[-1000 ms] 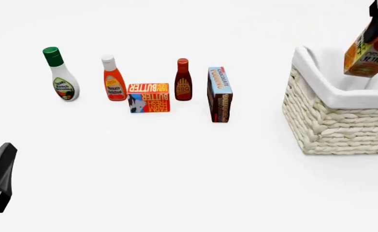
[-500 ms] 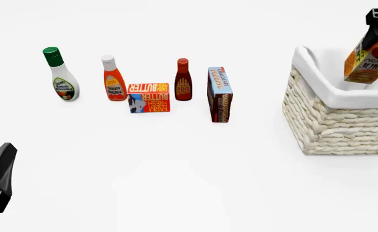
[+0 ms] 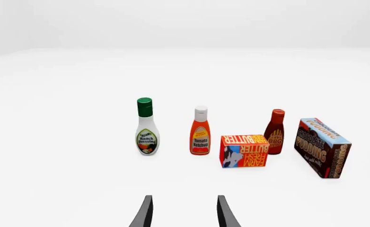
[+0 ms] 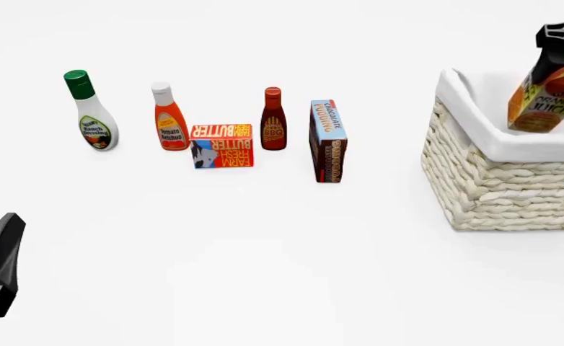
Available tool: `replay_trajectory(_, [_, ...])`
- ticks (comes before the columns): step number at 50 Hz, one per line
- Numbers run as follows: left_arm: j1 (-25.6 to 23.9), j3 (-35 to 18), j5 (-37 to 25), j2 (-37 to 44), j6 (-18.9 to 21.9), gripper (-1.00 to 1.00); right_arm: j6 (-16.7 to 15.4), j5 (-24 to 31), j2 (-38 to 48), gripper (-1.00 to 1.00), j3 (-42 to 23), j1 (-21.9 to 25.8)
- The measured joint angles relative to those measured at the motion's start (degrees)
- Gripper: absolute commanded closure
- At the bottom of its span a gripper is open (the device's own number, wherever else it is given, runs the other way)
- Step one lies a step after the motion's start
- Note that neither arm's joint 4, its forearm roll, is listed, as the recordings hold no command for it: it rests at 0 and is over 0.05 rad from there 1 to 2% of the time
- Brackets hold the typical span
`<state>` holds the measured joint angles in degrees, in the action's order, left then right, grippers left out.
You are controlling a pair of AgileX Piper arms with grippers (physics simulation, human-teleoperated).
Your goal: Pick the orange juice and place it in the basket.
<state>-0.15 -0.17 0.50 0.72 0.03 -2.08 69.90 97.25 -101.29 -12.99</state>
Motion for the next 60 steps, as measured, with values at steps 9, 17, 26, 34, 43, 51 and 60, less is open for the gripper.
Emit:
replay_trajectory(9, [0.0, 0.0, 0.0, 0.0, 0.0, -1.0, 0.08, 0.0, 0.81, 1.0, 0.15, -0.24])
replay_trajectory(17, [0.0, 0.0, 0.0, 0.0, 0.0, -1.0, 0.14, 0.0, 1.46, 1.0, 0.21, -0.61])
replay_trajectory(26, [0.0, 0.0, 0.0, 0.0, 0.0, -1.0, 0.3, 0.0, 2.13, 1.0, 0.08, -1.14])
replay_trajectory(34, [0.0, 0.0, 0.0, 0.0, 0.0, -1.0, 0.37, 0.0, 2.96, 1.0, 0.04, -1.54])
replay_trajectory(43, [0.0, 0.0, 0.0, 0.0, 0.0, -1.0, 0.46, 0.0, 3.9, 1.0, 0.04, -1.77])
replay_trajectory(51, [0.0, 0.0, 0.0, 0.0, 0.0, -1.0, 0.65, 0.0, 4.68, 1.0, 0.1, -1.76])
replay_trajectory(60, [0.0, 0.0, 0.0, 0.0, 0.0, -1.0, 0.38, 0.0, 5.28, 1.0, 0.25, -2.12])
